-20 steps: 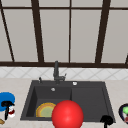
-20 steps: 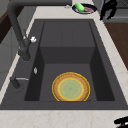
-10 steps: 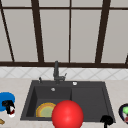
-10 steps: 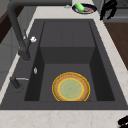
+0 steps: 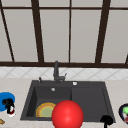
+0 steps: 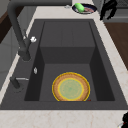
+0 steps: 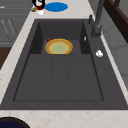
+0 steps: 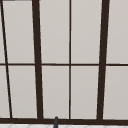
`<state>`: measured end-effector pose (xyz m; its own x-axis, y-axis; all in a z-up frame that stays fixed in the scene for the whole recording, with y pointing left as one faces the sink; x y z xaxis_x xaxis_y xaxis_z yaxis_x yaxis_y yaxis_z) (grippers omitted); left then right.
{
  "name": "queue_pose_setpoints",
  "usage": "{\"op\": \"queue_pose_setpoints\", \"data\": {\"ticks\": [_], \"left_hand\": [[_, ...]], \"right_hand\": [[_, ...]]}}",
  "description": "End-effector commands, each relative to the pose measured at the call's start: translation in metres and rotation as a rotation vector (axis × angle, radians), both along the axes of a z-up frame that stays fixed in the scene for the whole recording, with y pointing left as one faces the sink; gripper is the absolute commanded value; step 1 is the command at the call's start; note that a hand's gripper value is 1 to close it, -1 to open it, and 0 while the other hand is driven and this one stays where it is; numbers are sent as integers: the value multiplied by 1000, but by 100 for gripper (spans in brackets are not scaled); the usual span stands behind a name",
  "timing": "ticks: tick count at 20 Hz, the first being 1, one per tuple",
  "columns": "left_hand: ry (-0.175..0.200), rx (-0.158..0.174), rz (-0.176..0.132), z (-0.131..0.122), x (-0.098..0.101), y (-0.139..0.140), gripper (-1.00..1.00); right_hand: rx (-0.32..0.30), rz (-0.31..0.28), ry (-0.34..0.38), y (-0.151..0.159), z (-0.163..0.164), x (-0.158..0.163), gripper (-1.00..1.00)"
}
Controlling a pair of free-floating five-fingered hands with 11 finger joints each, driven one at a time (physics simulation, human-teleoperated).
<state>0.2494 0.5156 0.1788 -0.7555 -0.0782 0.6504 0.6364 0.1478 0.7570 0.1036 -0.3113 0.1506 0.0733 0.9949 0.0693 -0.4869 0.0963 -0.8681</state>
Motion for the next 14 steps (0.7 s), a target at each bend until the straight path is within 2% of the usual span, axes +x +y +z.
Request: {"op": "queue_pose_setpoints", "data": {"ticks": [1, 8, 11, 12, 14], "left_hand": [[35, 4, -17, 15, 6, -4, 100], [46, 11, -4, 44, 19, -14, 100], [57, 17, -2, 54, 34, -23, 100], [45, 12, -14, 56, 37, -27, 100], [27, 14, -8, 58, 44, -39, 100]], "right_hand": [[0, 0, 0, 0, 0, 0, 0], [0, 0, 0, 0, 0, 0, 0], [0, 0, 0, 0, 0, 0, 0], [0, 0, 0, 0, 0, 0, 0], [0, 0, 0, 0, 0, 0, 0]]}}
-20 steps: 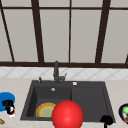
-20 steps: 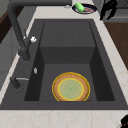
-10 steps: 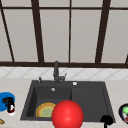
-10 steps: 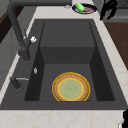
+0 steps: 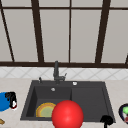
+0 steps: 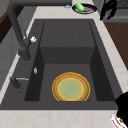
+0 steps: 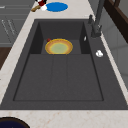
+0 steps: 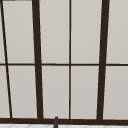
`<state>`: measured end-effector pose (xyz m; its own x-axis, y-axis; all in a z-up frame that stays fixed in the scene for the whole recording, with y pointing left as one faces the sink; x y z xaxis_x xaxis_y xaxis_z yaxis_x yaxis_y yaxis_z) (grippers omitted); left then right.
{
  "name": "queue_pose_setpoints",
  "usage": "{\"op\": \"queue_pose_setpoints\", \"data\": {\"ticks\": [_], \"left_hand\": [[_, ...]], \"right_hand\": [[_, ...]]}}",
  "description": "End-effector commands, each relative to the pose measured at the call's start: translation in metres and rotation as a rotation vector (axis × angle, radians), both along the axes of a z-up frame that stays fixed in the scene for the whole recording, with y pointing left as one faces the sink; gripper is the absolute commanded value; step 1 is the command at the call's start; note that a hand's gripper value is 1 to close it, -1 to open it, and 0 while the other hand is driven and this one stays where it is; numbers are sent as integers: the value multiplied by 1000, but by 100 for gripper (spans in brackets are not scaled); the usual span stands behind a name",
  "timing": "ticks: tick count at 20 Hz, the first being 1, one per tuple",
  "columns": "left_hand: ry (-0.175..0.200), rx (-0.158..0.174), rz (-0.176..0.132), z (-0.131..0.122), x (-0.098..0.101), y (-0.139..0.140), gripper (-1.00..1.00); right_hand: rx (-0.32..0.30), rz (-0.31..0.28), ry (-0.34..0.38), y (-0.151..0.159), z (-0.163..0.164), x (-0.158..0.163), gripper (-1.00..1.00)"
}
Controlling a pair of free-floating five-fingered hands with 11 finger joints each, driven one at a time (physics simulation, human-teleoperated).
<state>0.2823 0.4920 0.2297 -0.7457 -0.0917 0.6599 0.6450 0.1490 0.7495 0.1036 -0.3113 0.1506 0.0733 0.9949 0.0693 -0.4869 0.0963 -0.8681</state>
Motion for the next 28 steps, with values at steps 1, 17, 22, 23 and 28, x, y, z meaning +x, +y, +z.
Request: {"op": "queue_pose_setpoints", "data": {"ticks": [1, 17, 22, 23, 28], "left_hand": [[11, 8, -18, 9, 15, -19, 100], [38, 11, -18, 22, 72, -89, 100], [16, 14, -16, 20, 92, -114, 100], [15, 16, -13, 20, 97, -120, 100], [9, 21, -2, 9, 119, -151, 100]], "right_hand": [[0, 0, 0, 0, 0, 0, 0], [0, 0, 0, 0, 0, 0, 0], [0, 0, 0, 0, 0, 0, 0], [0, 0, 0, 0, 0, 0, 0], [0, 0, 0, 0, 0, 0, 0]]}}
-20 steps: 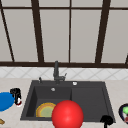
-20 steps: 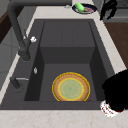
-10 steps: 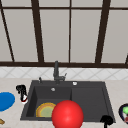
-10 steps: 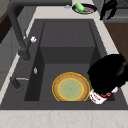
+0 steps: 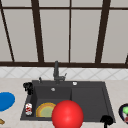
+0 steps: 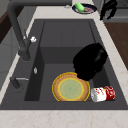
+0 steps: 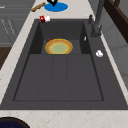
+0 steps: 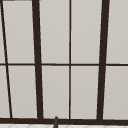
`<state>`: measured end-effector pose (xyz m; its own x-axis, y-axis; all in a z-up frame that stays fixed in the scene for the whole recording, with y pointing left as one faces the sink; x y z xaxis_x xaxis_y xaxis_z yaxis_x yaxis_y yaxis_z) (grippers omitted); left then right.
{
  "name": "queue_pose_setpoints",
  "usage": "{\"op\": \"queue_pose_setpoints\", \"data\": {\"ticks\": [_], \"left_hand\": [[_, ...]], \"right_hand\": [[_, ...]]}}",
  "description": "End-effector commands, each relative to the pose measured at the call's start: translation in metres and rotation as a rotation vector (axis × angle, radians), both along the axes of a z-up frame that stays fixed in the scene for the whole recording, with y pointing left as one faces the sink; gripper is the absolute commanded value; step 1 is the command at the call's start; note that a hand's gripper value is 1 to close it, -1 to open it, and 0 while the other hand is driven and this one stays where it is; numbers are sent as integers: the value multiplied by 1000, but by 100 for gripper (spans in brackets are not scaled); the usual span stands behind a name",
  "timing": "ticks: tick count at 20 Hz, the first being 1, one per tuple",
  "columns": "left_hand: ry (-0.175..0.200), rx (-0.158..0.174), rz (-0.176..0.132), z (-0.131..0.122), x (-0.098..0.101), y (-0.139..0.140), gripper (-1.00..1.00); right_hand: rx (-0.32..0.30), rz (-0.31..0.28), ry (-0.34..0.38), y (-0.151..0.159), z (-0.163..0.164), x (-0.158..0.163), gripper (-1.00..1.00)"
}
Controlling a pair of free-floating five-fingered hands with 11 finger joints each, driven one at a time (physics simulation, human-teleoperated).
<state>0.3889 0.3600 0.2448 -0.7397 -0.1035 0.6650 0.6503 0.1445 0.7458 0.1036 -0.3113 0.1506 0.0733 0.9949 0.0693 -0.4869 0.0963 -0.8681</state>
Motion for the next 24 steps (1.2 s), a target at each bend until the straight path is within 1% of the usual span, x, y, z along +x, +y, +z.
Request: {"op": "queue_pose_setpoints", "data": {"ticks": [1, 2, 3, 4, 5, 7, 10, 13, 14, 15, 16, 17, 18, 19, 21, 22, 24], "left_hand": [[0, 12, -4, -9, 18, -25, 100], [0, 16, 0, -12, 21, -33, 100], [-1, 11, 0, -15, 20, -35, 100], [7, 13, 0, -18, 23, -39, 100], [22, 9, 12, -22, 21, -40, 100], [47, 7, 19, -31, 24, -48, 100], [58, 4, 15, -46, 29, -61, 100], [56, 1, 12, -68, 34, -72, 100], [47, 1, 17, -80, 30, -71, 100], [37, -3, 29, -87, 28, -67, 100], [38, -4, 33, -94, 26, -67, 100], [34, -24, 19, -100, 22, -58, -100], [39, -34, 11, -106, 19, -51, -100], [38, -39, 5, -114, 15, -47, -100], [43, -43, -23, -129, 11, -38, -100], [49, -44, -30, -137, 9, -33, -100], [50, -43, -36, -154, 4, -23, -100]], "right_hand": [[0, 0, 0, 0, 0, 0, 0], [0, 0, 0, 0, 0, 0, 0], [0, 0, 0, 0, 0, 0, 0], [0, 0, 0, 0, 0, 0, 0], [0, 0, 0, 0, 0, 0, 0], [0, 0, 0, 0, 0, 0, 0], [0, 0, 0, 0, 0, 0, 0], [0, 0, 0, 0, 0, 0, 0], [0, 0, 0, 0, 0, 0, 0], [0, 0, 0, 0, 0, 0, 0], [0, 0, 0, 0, 0, 0, 0], [0, 0, 0, 0, 0, 0, 0], [0, 0, 0, 0, 0, 0, 0], [0, 0, 0, 0, 0, 0, 0], [0, 0, 0, 0, 0, 0, 0], [0, 0, 0, 0, 0, 0, 0], [0, 0, 0, 0, 0, 0, 0]]}}
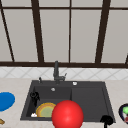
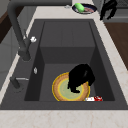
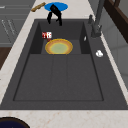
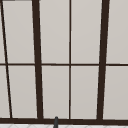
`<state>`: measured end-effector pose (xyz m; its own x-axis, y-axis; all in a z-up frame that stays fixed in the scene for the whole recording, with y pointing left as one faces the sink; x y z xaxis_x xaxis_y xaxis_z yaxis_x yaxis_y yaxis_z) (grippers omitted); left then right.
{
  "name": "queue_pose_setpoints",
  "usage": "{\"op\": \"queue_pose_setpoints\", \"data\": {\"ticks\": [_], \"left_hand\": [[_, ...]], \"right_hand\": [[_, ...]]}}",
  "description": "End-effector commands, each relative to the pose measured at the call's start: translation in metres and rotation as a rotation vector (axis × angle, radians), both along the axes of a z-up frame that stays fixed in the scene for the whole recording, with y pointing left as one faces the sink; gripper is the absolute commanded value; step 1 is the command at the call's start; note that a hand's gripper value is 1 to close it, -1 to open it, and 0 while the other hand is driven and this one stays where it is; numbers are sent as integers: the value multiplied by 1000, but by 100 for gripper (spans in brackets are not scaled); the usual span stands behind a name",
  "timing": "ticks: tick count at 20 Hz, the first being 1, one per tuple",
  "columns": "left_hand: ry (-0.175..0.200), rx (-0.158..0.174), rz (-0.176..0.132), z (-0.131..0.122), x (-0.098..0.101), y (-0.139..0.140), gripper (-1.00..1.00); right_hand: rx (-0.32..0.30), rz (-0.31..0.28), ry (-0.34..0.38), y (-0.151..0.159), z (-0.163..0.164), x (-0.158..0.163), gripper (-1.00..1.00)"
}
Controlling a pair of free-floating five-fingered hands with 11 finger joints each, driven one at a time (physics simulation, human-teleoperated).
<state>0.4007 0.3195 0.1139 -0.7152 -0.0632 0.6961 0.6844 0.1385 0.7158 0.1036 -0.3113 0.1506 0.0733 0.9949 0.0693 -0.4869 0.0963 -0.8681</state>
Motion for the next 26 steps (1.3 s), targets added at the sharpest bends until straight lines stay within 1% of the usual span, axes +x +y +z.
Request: {"op": "queue_pose_setpoints", "data": {"ticks": [1, 2, 3, 4, 5, 6, 8, 10, 11, 13, 15, 16, 18, 19, 20, 21, 23, 26], "left_hand": [[3, -19, -8, -31, -13, 24, -100], [5, -16, -11, -39, -17, 30, -100], [8, -3, -6, -47, -27, 20, -100], [10, -2, -8, -55, -31, 25, -100], [-1, -18, -26, -61, -35, 28, -100], [-9, -24, -33, -67, -36, 19, -100], [-5, -25, -36, -82, -28, 11, -100], [1, -23, -38, -88, -18, 4, -100], [4, -23, -38, -90, -17, 6, -100], [8, -24, -40, -94, -22, 10, -100], [15, -25, -42, -100, -18, 9, -100], [11, -25, -45, -101, -20, 10, -100], [4, -25, -50, -89, -22, 12, -100], [15, -14, -60, -78, -27, 12, -100], [18, -8, -64, -71, -29, 13, -100], [24, -1, -74, -64, -30, 14, -100], [36, 12, -80, -49, -34, 14, -100], [48, 12, -87, -27, -36, 13, -100]], "right_hand": [[0, 0, 0, 0, 0, 0, 0], [0, 0, 0, 0, 0, 0, 0], [0, 0, 0, 0, 0, 0, 0], [0, 0, 0, 0, 0, 0, 0], [0, 0, 0, 0, 0, 0, 0], [0, 0, 0, 0, 0, 0, 0], [0, 0, 0, 0, 0, 0, 0], [0, 0, 0, 0, 0, 0, 0], [0, 0, 0, 0, 0, 0, 0], [0, 0, 0, 0, 0, 0, 0], [0, 0, 0, 0, 0, 0, 0], [0, 0, 0, 0, 0, 0, 0], [0, 0, 0, 0, 0, 0, 0], [0, 0, 0, 0, 0, 0, 0], [0, 0, 0, 0, 0, 0, 0], [0, 0, 0, 0, 0, 0, 0], [0, 0, 0, 0, 0, 0, 0], [0, 0, 0, 0, 0, 0, 0]]}}
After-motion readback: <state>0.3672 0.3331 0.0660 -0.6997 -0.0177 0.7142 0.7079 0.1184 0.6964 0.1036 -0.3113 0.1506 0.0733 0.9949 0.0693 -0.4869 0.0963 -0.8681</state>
